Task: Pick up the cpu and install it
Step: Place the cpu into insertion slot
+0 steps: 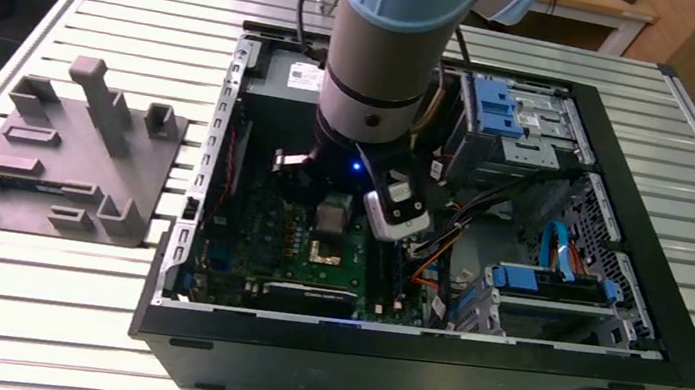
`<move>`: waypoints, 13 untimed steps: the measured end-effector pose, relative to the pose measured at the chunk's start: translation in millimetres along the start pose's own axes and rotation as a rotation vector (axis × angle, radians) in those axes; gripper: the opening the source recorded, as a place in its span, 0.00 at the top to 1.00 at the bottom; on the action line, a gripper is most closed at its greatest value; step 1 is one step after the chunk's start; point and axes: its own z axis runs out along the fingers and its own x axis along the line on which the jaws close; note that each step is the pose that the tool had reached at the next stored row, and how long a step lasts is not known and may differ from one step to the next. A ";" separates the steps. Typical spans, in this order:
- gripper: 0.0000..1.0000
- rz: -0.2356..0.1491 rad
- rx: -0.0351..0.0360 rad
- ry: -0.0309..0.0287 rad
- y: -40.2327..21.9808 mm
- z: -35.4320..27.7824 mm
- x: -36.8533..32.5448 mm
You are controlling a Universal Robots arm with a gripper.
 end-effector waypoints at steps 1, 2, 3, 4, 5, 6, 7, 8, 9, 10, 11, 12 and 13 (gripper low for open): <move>0.53 0.000 0.0001 0.0001 -0.1 1.9 -0.1; 0.53 0.000 0.0004 0.0001 -0.1 3.6 -0.1; 0.53 0.000 0.0003 0.0001 -0.2 5.5 -0.2; 0.53 0.000 0.0001 0.0000 -0.5 7.3 -0.3; 0.53 0.000 0.0006 0.0002 -1.5 8.3 -0.3; 0.53 0.000 0.0003 0.0001 -3.2 9.4 -0.3; 0.53 0.000 0.0002 0.0000 -4.5 10.4 -0.3; 0.53 0.000 0.0004 0.0001 -5.6 11.2 -0.3; 0.53 0.000 0.0016 0.0000 -6.3 12.3 -0.4; 0.53 0.000 0.0041 0.0001 -6.7 13.1 -0.3; 0.53 0.000 0.0070 0.0001 -7.1 13.9 -0.3; 0.53 0.000 0.0108 0.0001 -7.4 14.6 -0.4; 0.53 0.000 0.0160 0.0001 -7.6 15.2 -0.5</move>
